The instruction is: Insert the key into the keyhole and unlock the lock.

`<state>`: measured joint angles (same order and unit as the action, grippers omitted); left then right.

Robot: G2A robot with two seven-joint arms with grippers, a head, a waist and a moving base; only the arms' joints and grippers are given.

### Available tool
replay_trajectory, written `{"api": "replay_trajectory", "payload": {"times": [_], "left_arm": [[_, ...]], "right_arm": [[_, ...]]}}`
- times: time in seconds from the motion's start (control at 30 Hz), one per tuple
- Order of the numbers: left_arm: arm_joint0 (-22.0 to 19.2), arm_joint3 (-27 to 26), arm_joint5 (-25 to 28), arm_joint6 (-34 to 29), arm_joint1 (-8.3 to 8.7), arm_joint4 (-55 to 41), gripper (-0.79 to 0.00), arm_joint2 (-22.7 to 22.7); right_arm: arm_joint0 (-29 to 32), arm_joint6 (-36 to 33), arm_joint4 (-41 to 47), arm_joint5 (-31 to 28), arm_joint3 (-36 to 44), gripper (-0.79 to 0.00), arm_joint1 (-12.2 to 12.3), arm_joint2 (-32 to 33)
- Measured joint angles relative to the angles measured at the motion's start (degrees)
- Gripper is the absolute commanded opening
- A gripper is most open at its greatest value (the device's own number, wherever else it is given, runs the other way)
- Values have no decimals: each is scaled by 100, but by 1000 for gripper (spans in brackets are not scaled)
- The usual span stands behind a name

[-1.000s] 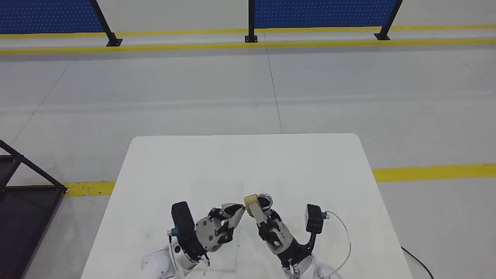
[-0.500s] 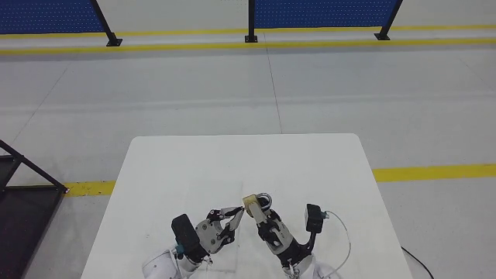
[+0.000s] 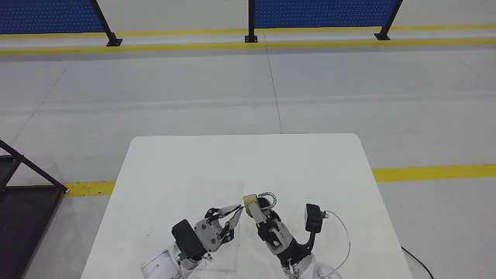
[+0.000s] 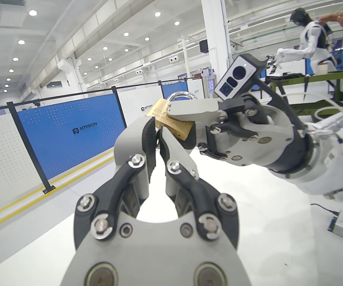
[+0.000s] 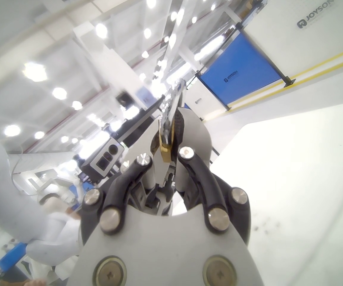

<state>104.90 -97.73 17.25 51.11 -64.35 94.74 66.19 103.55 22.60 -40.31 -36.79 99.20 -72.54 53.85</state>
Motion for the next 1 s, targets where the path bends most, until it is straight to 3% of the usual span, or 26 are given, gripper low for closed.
{"api": "replay_trajectory", "payload": {"times": [0.07, 0.1, 0.13, 0.17, 0.33, 0.53, 0.73, 0.83, 1.0], "left_arm": [[-14, 28, -71, 42, 0, 28, -785, -23], [-22, 35, -84, 64, -1, 11, -637, -31], [-29, 44, -95, 86, -3, -20, -453, -38], [-34, 60, -100, 92, -4, -72, 0, -45], [15, 39, 276, -11, -4, -652, 0, -55], [416, -172, 1297, -454, 118, -1731, 0, 454], [1159, -327, 2180, -889, 318, -2740, 0, 1638], [1531, -322, 2309, -861, 383, -2963, 0, 2261], [1770, -227, 2185, -734, 402, -2940, 0, 2697]], "right_arm": [[1, -9, 5, 8, 2, -785, 1, -1], [1, -14, 5, 9, 3, -785, 2, -1], [0, -16, 1, 12, 4, -785, 2, -1], [1, -14, 0, 18, 6, -785, 2, 0], [7, 96, -23, 131, -1, -785, 0, 42], [-111, 29, -14, 468, -135, -785, -25, 41], [-588, -1201, -220, 1387, -562, -785, -95, -286], [-974, -2255, -399, 1729, -878, -785, -163, -689], [-1543, -3455, -605, 2029, -1328, -785, -302, -1238]]}}
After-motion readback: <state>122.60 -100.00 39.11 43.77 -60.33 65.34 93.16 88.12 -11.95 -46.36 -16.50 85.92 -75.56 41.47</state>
